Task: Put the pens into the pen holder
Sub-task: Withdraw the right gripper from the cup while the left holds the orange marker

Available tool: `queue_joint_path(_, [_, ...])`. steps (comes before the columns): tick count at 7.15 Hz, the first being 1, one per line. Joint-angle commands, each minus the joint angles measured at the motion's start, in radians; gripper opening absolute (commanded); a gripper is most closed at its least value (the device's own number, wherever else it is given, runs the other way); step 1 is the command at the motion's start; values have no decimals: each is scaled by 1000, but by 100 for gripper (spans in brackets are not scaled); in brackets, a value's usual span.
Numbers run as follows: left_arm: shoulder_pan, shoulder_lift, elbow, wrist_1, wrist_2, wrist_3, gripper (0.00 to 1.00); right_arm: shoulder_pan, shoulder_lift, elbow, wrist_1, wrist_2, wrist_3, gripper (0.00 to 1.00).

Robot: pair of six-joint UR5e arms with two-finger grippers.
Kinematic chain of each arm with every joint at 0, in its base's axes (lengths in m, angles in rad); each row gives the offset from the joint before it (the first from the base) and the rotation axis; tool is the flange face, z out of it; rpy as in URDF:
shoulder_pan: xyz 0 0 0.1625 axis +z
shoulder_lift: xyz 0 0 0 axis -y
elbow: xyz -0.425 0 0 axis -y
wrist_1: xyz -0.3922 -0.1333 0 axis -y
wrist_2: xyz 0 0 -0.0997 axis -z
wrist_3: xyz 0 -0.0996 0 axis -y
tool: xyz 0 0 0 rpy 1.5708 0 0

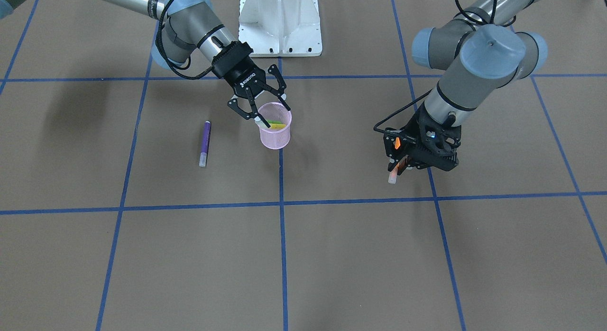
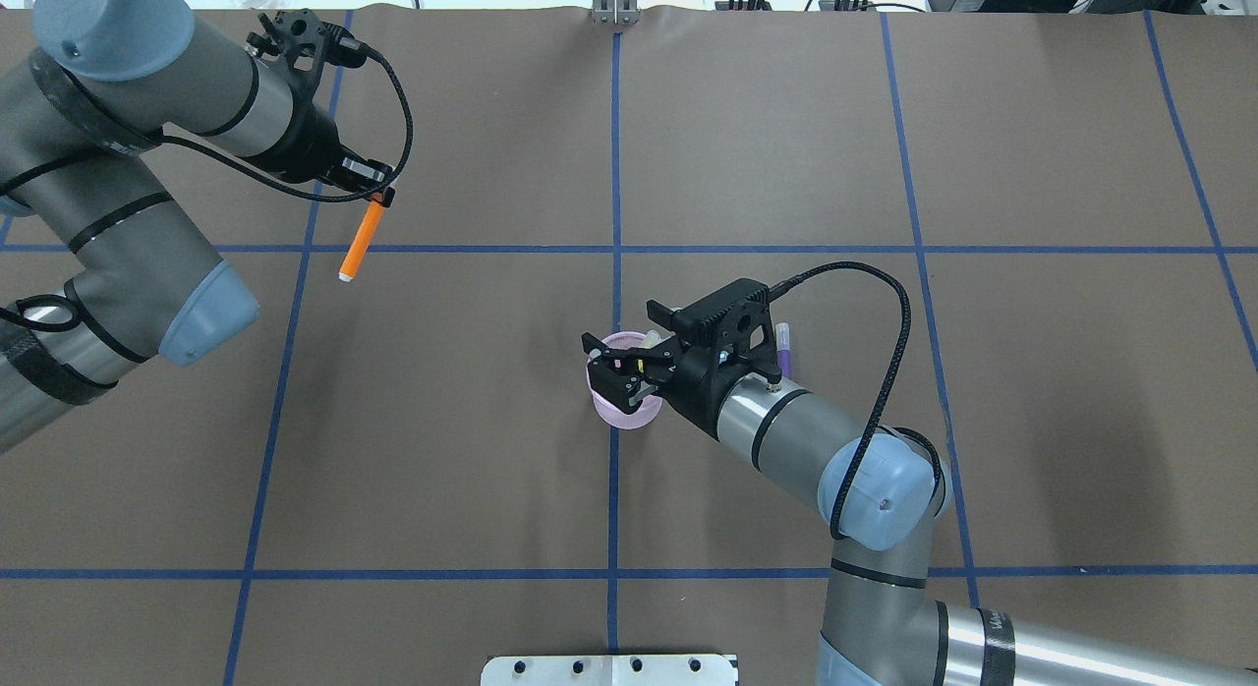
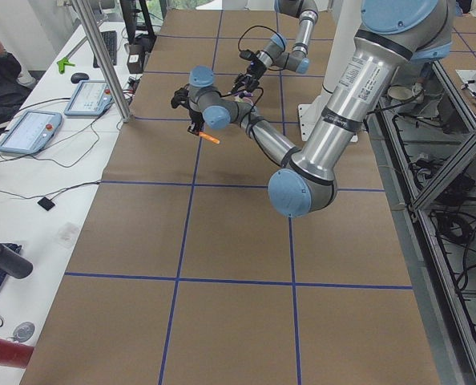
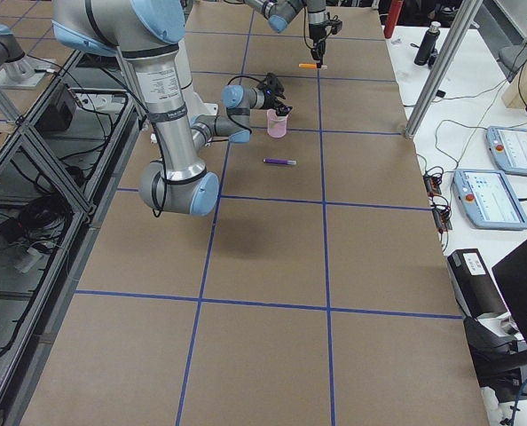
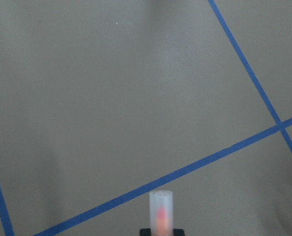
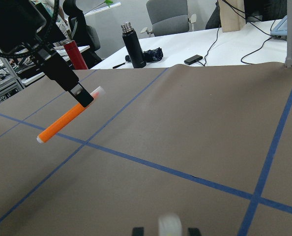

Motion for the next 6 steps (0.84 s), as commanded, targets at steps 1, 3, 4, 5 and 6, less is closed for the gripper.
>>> queue_joint_path(1, [-27,-10,-35,-5,1,-2,0,65,-4,100,-148,128,1,100])
queue_joint_path(3, [-29,-10,-142,-17,97,-14,0,153,-21,179,-333,248,10,100])
queue_joint_path(4, [-29,-2,-171,-57,149,-32,0,222,-28,180,-370,345,16,100])
queue_joint_path(5, [-29,4,-199,-107,253,-129,0,307,-35,195,-449,492,31,100])
queue_joint_path(6, [-13,40,-260,-129,382,-180,0,393,-36,220,-585,653,34,100])
